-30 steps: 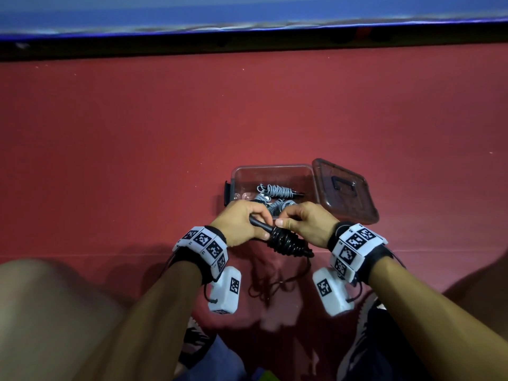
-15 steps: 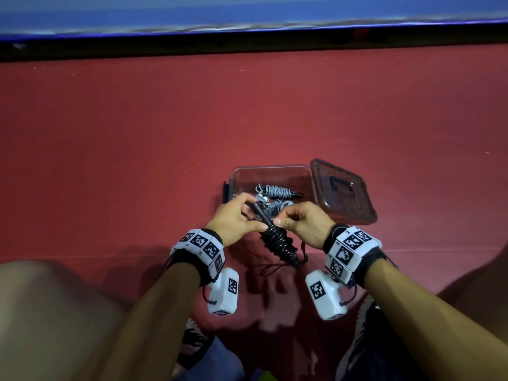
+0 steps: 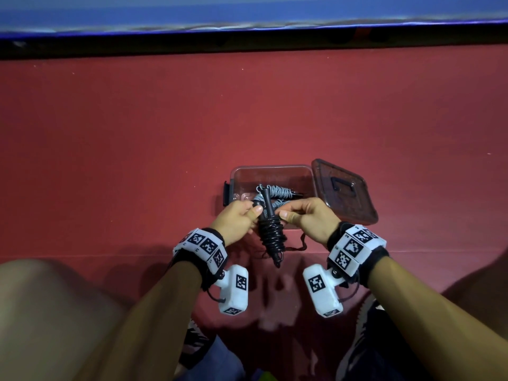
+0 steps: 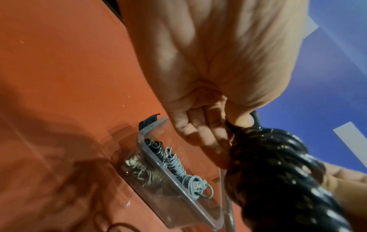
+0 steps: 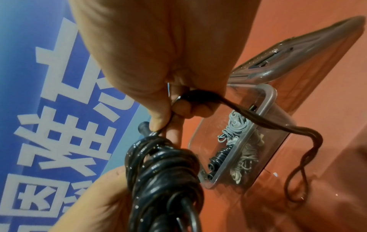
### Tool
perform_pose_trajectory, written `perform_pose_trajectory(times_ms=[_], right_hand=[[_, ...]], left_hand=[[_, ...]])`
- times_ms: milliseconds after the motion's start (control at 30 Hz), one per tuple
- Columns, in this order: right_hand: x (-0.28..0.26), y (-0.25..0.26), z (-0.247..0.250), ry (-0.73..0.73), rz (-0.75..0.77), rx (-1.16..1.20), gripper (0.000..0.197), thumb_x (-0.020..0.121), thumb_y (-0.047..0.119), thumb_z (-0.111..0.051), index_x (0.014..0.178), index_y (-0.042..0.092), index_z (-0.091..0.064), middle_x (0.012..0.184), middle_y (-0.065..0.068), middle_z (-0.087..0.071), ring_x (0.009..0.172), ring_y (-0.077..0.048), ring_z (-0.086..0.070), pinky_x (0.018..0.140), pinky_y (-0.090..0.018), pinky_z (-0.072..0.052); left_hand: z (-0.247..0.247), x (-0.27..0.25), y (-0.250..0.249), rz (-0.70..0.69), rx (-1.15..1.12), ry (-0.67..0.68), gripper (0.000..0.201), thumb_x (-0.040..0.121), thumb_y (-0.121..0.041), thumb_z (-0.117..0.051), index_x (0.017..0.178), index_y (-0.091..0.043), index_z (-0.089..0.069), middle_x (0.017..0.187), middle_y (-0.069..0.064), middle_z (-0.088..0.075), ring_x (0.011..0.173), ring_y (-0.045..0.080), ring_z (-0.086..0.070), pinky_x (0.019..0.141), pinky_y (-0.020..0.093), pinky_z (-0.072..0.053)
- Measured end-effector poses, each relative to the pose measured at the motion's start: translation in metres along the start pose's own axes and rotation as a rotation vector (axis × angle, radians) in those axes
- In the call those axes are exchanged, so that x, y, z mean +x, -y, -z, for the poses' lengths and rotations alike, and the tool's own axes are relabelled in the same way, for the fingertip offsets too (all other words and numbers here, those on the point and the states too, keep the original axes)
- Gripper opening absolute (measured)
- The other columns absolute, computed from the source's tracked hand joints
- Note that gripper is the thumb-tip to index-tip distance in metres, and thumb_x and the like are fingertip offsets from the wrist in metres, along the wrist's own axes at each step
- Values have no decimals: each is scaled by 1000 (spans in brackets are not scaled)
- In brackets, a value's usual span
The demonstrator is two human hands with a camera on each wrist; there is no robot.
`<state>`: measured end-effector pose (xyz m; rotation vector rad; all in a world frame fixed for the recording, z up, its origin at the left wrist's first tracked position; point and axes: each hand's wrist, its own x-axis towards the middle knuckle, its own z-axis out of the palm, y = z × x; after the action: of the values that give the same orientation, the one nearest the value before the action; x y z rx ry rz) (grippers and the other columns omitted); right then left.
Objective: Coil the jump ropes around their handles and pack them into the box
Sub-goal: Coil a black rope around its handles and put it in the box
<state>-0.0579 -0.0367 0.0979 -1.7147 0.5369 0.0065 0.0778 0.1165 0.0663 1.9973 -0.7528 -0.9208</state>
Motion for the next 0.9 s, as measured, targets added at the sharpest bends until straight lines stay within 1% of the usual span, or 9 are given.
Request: perform_pose_trajectory(times_ms=[67, 167, 300, 433, 533, 633, 700, 767, 900], right_hand=[[-1, 1, 0, 15, -32, 14, 19, 99, -3, -53, 101, -11, -69, 75, -4, -65, 59, 5, -59, 64, -7, -46], [-2, 3, 0, 55, -49, -31, 24, 101, 1, -51, 98, -16, -68, 77, -8, -64, 59, 6, -56, 62, -6, -43], [-2, 2, -4, 45, -47, -42, 22, 99, 4, -56, 94, -10, -72, 83, -17, -71, 74, -5, -62, 81, -19, -53], [-2, 1, -10, -22, -43, -12, 23, 99, 3, -55, 86, -6, -72, 73, 2, -69, 68, -2, -62, 83, -21, -53], [0, 2, -9, -54, -35, -26, 25, 99, 5, -56, 81, 2, -72, 74, 1, -71, 72, -7, -64, 88, -29, -52], [2, 1, -6, -126, -33, -73, 26, 98, 10, -59, 76, 8, -74, 77, -4, -75, 75, -12, -66, 87, -33, -52], [3, -1, -4, -170, -40, -106, 28, 97, 12, -62, 71, 16, -73, 77, -3, -75, 76, -15, -68, 88, -36, -54], [5, -4, -4, -195, -56, -149, 25, 95, 17, -64, 71, 20, -73, 77, 0, -76, 81, -20, -71, 89, -42, -55], [5, -8, -7, -184, -49, -188, 18, 90, 29, -64, 77, 21, -75, 78, 4, -76, 83, -18, -73, 89, -47, -55]], left_hand=[[0, -1, -3, -9, 1, -9, 36, 107, -24, -47, 95, 6, -62, 71, -1, -60, 58, 10, -54, 64, 29, -47], [2, -1, -1, -35, -6, -15, 34, 106, -33, -49, 83, -11, -60, 69, -2, -62, 58, 12, -55, 66, 32, -48], [-4, -3, 2, 29, -52, -91, 25, 97, -47, -59, 92, -22, -60, 78, 0, -73, 65, 16, -64, 75, 40, -54], [-4, -6, -11, 20, 31, -186, 35, 101, -38, -58, 84, -7, -60, 62, -1, -59, 46, 9, -54, 51, 23, -46], [-1, -8, -18, -19, 144, -227, 41, 103, -43, -52, 79, -12, -64, 57, -2, -54, 45, 11, -53, 49, 21, -45], [-1, -10, -21, -1, 137, -120, 46, 101, -54, -47, 91, -19, -74, 74, 4, -70, 68, 18, -68, 70, 30, -58], [-3, -11, -21, -22, 153, -29, 39, 88, -69, -54, 113, -44, -71, 96, -3, -70, 90, 15, -68, 89, 37, -56], [-4, -12, -22, -30, 163, 42, 52, 73, -74, -69, 122, -61, -58, 112, -6, -61, 106, 13, -63, 100, 35, -51], [-4, -14, -23, -89, 219, 13, 58, 72, -52, -86, 126, -47, -65, 99, -15, -73, 95, 7, -66, 95, 33, -53]])
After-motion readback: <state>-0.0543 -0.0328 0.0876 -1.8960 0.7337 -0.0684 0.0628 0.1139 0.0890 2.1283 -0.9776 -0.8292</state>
